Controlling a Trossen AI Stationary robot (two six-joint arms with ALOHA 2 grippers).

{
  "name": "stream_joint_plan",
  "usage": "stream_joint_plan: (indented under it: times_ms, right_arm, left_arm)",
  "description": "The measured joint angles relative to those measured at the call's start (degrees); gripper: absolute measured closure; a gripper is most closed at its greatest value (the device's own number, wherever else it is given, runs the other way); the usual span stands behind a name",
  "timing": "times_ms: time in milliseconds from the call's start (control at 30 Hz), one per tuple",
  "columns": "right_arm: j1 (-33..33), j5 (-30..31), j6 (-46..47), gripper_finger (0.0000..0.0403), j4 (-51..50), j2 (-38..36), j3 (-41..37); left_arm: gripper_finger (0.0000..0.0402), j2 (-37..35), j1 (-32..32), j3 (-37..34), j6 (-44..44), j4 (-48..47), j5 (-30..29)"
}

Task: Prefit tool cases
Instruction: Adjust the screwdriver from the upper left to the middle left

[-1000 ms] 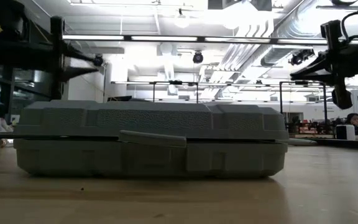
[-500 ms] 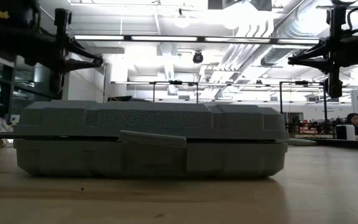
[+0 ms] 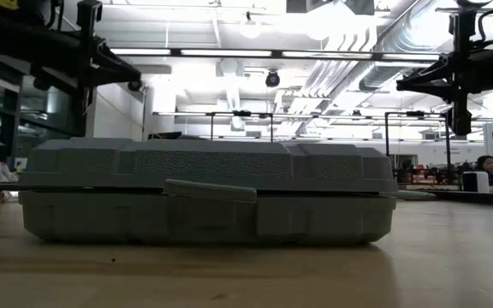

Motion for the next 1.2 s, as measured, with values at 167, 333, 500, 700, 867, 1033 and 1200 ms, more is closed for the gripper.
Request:
stream_joint_plan:
  times_ms: [167, 333, 500, 700, 867, 1033, 1200]
  right_arm:
    - [0.01, 0.00, 0.13, 0.0403, -0.06, 0.00, 0.00]
    - [0.01, 0.00, 0.13, 0.0403, -0.10, 0.00, 0.01]
    - [-0.01, 0.00, 0.17, 0.0403, -0.51, 0.01, -0.01]
    - [-0.01, -0.02, 1.62, 0.0403, -2.29, 0.04, 0.01]
    - [-0.01, 0.00, 1.68, 0.0403, -3.69, 0.04, -0.01]
    - [0.00, 0.00, 3.69, 0.0403, -7.72, 0.07, -0.01]
    - [0.01, -0.02, 4.26, 0.0403, -11.88, 0.07, -0.01]
  left_arm:
    - [0.0378, -0.02, 0.00, -0.02, -0.02, -0.96, 0.00]
    - [0.0378, -0.02, 0.00, -0.02, -1.16, -4.16, 0.02]
    - [0.0378, 0.21, -0.04, -0.04, -6.36, -11.47, 0.17]
    - [0.0383, 2.21, -1.32, 1.97, -9.28, -20.78, -0.31]
    - [0.0399, 5.85, -2.71, 7.42, -9.07, -34.11, -3.50]
    - [0.0401, 10.16, -4.02, 9.94, -8.84, -38.66, -0.16]
    - [0.0401, 15.65, -6.56, 9.92, -8.96, -40.97, 1.75]
